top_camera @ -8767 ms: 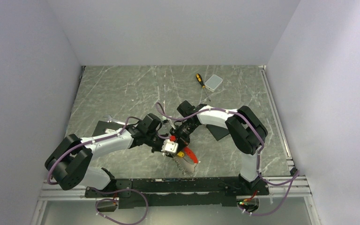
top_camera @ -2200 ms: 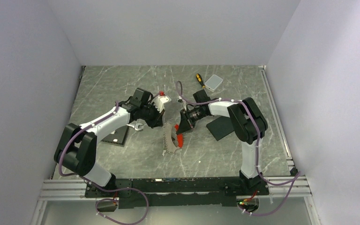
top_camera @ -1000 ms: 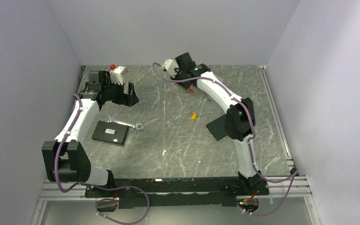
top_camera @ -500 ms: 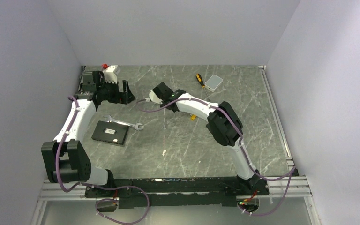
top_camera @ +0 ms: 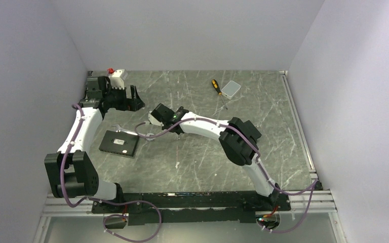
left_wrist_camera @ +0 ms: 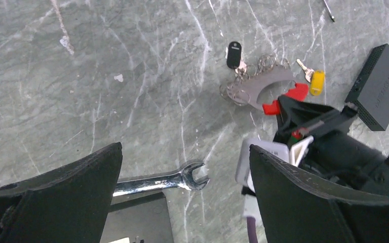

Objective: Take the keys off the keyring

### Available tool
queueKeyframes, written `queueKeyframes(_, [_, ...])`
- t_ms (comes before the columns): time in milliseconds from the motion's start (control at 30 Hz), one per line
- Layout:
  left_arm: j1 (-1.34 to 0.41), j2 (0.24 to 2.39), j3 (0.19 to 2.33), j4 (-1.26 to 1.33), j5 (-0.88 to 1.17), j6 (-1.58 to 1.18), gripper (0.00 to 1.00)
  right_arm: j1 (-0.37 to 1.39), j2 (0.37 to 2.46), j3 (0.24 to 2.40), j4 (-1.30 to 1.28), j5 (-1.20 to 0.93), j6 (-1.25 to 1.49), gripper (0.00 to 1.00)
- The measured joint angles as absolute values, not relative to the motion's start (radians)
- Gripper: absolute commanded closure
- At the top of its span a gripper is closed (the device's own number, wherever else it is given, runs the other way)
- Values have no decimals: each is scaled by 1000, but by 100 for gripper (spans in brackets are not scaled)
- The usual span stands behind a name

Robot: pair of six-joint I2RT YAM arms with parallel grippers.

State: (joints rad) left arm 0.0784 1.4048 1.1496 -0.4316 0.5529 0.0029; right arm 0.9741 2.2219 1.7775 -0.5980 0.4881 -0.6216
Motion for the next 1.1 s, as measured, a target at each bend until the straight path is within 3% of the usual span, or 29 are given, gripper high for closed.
queueKeyframes(333, [145, 1405, 1208, -442, 553, 3, 1, 1064, 2218, 1720, -608, 501, -578, 100])
queueKeyframes(367, [147, 1405, 1214, -442, 554, 3, 1, 1073, 2215, 1710, -609, 501, -574, 97])
queueKeyframes(500, [148, 1406, 1218, -442, 558, 3, 1, 1121, 2189, 1677, -633, 489, -537, 60])
queueKeyframes(700, [148, 1408, 1218, -443, 564, -1, 1, 1155, 2186, 1676, -709, 268, -437, 34])
queueKeyframes(867, [149, 1433, 1246, -493, 566, -1, 1, 1145, 2177, 1697, -735, 159, -406, 24])
queueKeyframes(1100, [151, 1522, 1409, -615, 566, 22, 1, 1064, 2075, 1680, -756, 24, -396, 18])
